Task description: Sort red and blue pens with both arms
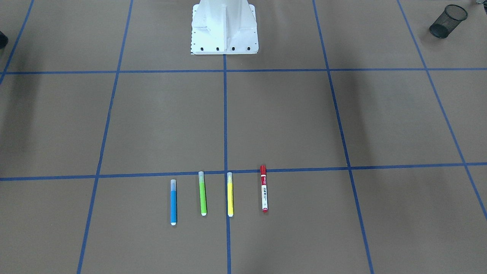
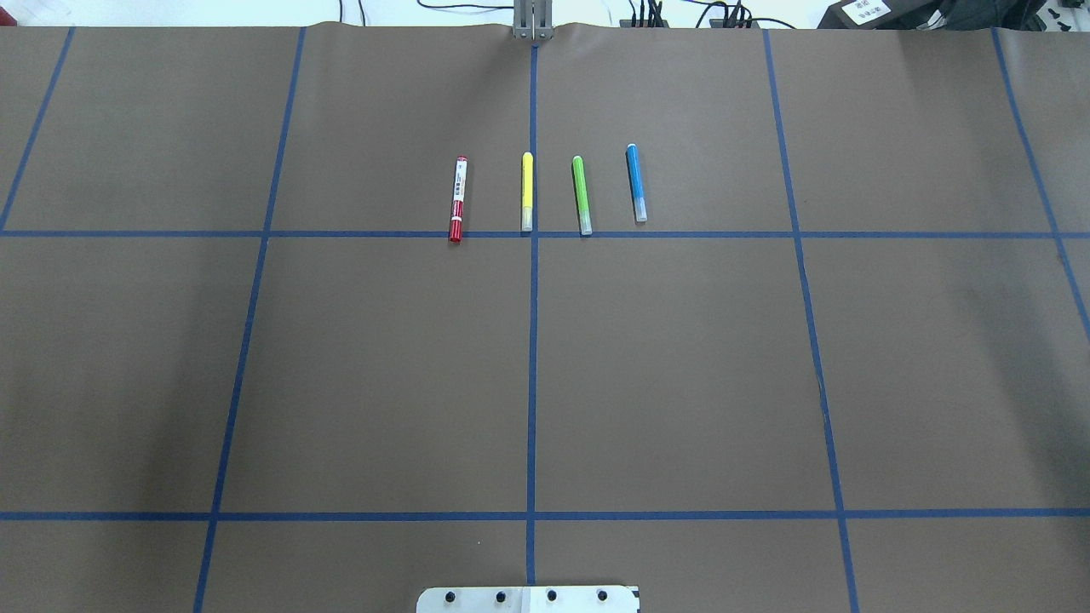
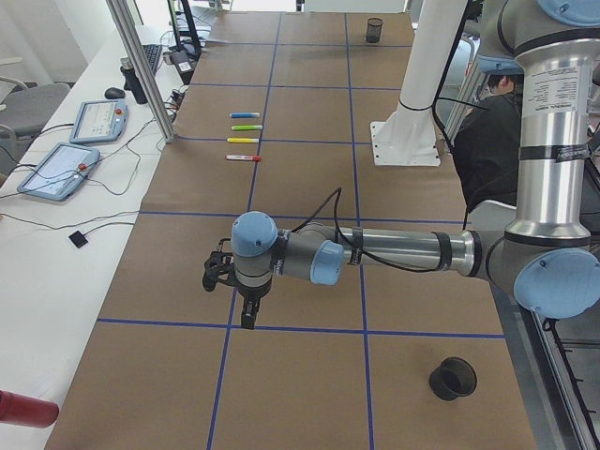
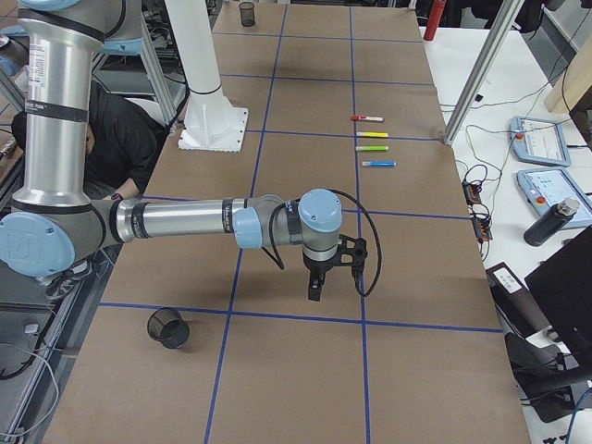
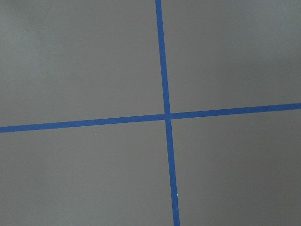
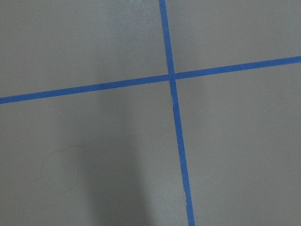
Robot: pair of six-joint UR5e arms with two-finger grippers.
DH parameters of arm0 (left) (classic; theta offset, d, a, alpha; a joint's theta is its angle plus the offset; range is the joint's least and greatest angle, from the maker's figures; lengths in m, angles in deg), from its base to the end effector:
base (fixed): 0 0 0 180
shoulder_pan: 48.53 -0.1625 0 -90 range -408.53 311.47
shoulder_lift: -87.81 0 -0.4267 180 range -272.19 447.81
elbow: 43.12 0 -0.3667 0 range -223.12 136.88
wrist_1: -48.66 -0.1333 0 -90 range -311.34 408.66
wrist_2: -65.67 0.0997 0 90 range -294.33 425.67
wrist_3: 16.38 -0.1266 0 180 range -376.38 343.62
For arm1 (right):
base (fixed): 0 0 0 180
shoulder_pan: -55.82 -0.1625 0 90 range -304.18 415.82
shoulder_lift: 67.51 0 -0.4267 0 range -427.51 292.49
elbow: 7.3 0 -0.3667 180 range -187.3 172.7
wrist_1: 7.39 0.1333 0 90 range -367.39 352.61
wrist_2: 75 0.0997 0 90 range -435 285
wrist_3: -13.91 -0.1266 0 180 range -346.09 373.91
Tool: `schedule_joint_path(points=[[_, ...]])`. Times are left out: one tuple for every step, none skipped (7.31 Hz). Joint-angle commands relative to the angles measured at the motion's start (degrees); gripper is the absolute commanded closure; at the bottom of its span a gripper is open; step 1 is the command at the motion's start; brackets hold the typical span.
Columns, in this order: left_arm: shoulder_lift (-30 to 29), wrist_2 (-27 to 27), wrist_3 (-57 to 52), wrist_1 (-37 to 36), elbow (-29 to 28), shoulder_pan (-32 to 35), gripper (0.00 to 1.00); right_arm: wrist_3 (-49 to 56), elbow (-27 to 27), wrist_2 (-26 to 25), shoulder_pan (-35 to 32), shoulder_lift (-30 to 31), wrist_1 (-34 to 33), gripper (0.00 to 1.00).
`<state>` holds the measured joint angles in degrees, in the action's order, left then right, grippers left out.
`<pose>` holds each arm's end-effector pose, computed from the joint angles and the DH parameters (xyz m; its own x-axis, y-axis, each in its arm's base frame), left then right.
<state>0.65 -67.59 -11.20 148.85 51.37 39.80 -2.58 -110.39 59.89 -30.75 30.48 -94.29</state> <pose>-0.0331 -0.4631 0.6479 0.7235 0.0728 -0.6865 0.0369 0.9889 0.1438 0.0189 -0.4193 0.6270 0.6891 0.1435 0.7103 -0.1422 0.9879 -0.0615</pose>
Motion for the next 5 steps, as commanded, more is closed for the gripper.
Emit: schedule_joint_path(points=[[0.1,-0.1,0.0,0.0,0.0,0.0,0.00,0.3,0.1,-0.1,0.0,-0.3,0.0,0.00],[0.1,0.0,0.0,0.0,-0.1,0.0,0.00,0.3,0.0,-0.1,0.0,-0.3,0.0,0.00],[0.1,0.0,-0.1,0.0,-0.1,0.0,0.00,0.5,0.0,-0.2,0.0,-0.3,0.0,0.00],[0.1,0.1,-0.1,0.0,-0.1,0.0,0.00,0.7,0.0,-0.3,0.0,-0.3,0.0,0.00],[0.1,0.1,-0.1,0.0,-0.1,0.0,0.00,0.8,-0.1,-0.3,0.0,-0.3,0.0,0.00]])
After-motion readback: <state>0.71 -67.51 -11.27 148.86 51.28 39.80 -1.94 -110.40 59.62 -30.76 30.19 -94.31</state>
